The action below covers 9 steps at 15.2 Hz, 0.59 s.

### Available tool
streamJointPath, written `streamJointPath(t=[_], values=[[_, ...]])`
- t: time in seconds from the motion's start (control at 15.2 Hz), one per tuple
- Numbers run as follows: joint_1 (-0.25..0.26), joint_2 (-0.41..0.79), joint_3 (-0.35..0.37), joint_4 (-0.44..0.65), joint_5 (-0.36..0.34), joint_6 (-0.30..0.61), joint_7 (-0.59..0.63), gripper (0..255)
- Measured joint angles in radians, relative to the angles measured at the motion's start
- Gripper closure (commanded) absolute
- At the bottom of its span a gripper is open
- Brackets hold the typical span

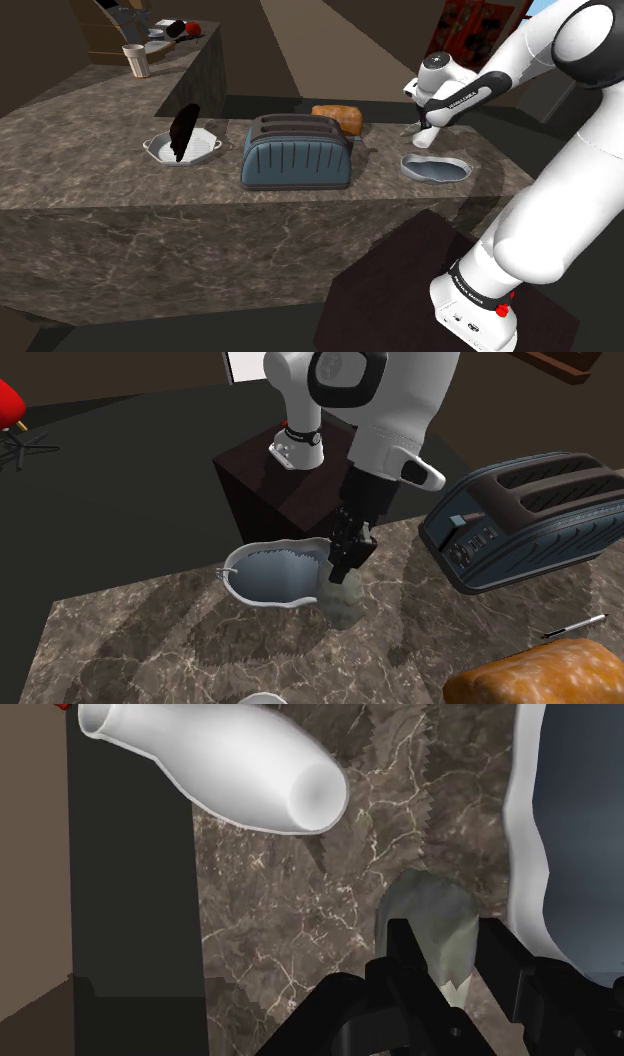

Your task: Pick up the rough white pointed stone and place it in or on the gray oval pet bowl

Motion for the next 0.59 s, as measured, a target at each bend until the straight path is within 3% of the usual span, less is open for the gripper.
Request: streamJointPath(t=[0.59], values=[[0.015, -0.096, 0.017, 0.039, 0.037, -0.121, -0.077, 255]])
